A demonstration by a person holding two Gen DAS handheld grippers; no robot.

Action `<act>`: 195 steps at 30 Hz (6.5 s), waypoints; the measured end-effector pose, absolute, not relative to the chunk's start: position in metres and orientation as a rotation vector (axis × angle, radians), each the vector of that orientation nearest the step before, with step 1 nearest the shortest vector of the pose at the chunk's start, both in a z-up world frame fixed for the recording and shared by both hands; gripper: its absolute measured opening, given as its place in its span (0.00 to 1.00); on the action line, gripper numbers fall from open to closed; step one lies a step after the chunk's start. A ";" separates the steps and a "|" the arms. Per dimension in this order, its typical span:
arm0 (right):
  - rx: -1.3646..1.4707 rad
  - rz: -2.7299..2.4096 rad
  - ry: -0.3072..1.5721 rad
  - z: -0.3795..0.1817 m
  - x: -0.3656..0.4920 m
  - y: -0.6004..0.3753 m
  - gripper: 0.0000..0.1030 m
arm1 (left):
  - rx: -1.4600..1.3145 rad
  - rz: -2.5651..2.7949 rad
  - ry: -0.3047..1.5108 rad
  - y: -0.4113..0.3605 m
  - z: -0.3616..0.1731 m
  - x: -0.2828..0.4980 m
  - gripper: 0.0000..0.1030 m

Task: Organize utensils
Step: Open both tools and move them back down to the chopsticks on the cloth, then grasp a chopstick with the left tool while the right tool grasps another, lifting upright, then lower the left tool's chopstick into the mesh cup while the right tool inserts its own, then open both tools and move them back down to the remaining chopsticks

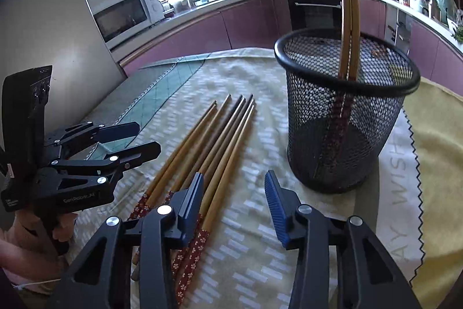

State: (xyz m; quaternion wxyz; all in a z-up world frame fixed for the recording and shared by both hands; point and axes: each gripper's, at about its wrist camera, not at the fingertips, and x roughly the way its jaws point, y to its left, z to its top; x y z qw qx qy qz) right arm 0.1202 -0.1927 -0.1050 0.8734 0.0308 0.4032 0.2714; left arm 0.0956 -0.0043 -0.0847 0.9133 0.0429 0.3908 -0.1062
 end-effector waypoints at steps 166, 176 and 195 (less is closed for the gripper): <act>0.092 0.680 0.814 -0.086 0.118 -0.198 0.38 | 0.039 -0.406 0.818 -0.010 -0.070 0.108 0.40; 0.074 0.643 0.886 -0.106 0.119 -0.185 0.37 | 0.027 -0.398 0.889 -0.016 -0.094 0.108 0.40; 0.009 0.580 0.901 -0.112 0.119 -0.182 0.27 | 0.065 -0.406 0.907 -0.026 -0.099 0.117 0.35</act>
